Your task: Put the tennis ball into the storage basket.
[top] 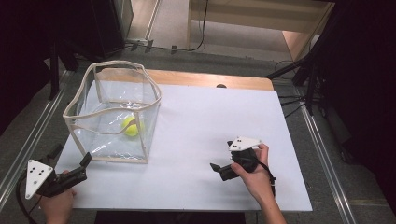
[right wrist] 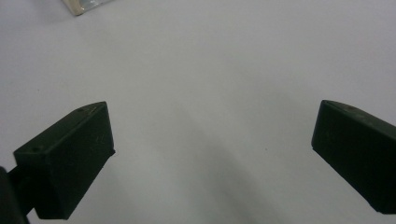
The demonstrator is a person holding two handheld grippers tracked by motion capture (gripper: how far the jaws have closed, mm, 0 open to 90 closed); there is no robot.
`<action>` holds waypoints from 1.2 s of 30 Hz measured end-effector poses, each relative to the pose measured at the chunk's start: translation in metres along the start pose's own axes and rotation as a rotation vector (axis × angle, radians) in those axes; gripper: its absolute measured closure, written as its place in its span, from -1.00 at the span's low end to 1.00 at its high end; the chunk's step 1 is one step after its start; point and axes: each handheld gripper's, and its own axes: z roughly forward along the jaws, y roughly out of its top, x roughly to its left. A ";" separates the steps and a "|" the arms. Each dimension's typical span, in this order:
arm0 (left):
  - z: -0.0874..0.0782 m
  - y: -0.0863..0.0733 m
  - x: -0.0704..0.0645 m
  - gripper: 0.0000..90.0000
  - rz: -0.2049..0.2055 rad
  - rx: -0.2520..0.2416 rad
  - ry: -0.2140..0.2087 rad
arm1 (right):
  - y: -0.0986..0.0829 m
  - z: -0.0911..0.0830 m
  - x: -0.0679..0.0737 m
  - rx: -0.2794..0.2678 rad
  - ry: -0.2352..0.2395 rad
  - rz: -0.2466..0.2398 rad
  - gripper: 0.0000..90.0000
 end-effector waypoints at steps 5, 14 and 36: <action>0.000 0.000 -0.001 -0.85 0.001 0.002 0.003 | -0.014 -0.008 -0.005 -0.019 -0.025 0.022 -1.00; 0.001 0.000 -0.003 -0.85 0.024 0.014 0.005 | -0.044 -0.025 -0.018 -0.052 -0.067 0.081 -1.00; 0.002 0.000 -0.003 -0.85 0.030 0.026 0.011 | -0.095 -0.073 -0.047 -0.190 -0.182 0.197 -1.00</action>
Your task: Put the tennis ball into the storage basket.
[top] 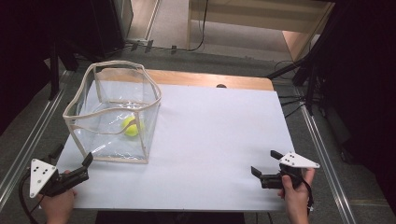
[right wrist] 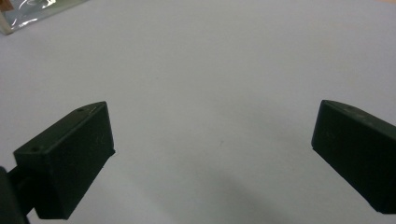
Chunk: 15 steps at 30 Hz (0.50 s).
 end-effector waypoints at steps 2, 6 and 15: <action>0.000 0.000 0.000 -0.85 0.002 -0.001 0.002 | -0.003 -0.001 -0.002 -0.014 -0.003 0.017 -1.00; 0.000 0.000 0.000 -0.85 -0.001 0.001 -0.001 | -0.010 -0.004 -0.005 -0.031 -0.034 0.034 -1.00; 0.000 0.000 0.000 -0.85 0.000 0.002 -0.004 | -0.021 -0.010 -0.015 -0.087 -0.090 0.115 -1.00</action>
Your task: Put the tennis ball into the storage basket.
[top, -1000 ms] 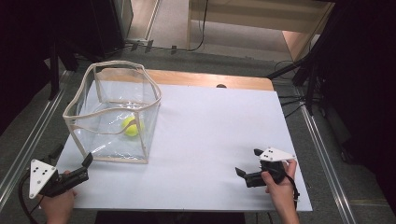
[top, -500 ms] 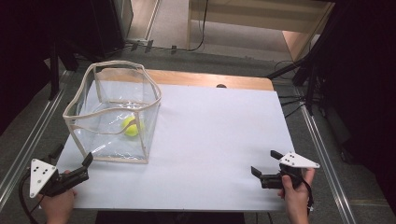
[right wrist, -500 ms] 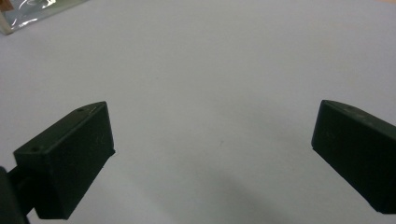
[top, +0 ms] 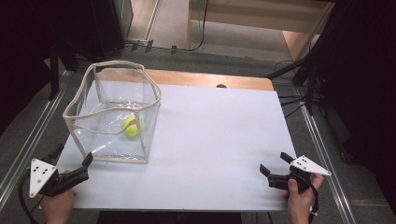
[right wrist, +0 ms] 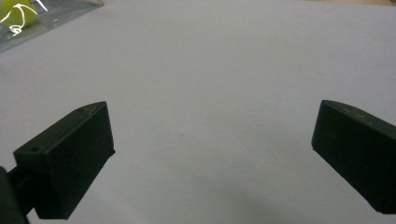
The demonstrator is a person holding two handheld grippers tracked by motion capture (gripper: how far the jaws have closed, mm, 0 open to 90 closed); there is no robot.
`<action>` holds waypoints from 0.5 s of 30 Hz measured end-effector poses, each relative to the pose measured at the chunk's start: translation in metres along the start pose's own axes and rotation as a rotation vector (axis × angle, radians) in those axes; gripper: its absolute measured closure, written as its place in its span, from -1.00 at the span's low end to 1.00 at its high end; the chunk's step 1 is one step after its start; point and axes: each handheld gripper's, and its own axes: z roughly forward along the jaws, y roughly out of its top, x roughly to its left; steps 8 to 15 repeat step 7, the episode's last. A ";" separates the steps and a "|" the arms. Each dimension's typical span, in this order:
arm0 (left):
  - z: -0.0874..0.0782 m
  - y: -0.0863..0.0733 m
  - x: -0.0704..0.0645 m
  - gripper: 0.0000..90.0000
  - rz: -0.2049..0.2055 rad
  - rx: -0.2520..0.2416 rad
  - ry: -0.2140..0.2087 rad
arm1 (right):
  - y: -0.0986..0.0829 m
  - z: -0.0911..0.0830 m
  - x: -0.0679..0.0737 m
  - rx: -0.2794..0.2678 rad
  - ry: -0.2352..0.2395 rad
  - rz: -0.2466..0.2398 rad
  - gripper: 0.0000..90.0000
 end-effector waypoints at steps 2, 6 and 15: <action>0.000 0.000 0.000 -0.85 -0.005 0.000 0.001 | -0.001 0.001 -0.002 0.001 0.034 -0.010 -1.00; 0.000 0.000 0.000 -0.85 -0.001 0.003 0.003 | 0.000 0.002 -0.002 0.012 0.023 -0.021 -1.00; 0.000 0.000 0.000 -0.85 -0.001 0.003 0.003 | 0.000 0.002 -0.002 0.012 0.023 -0.021 -1.00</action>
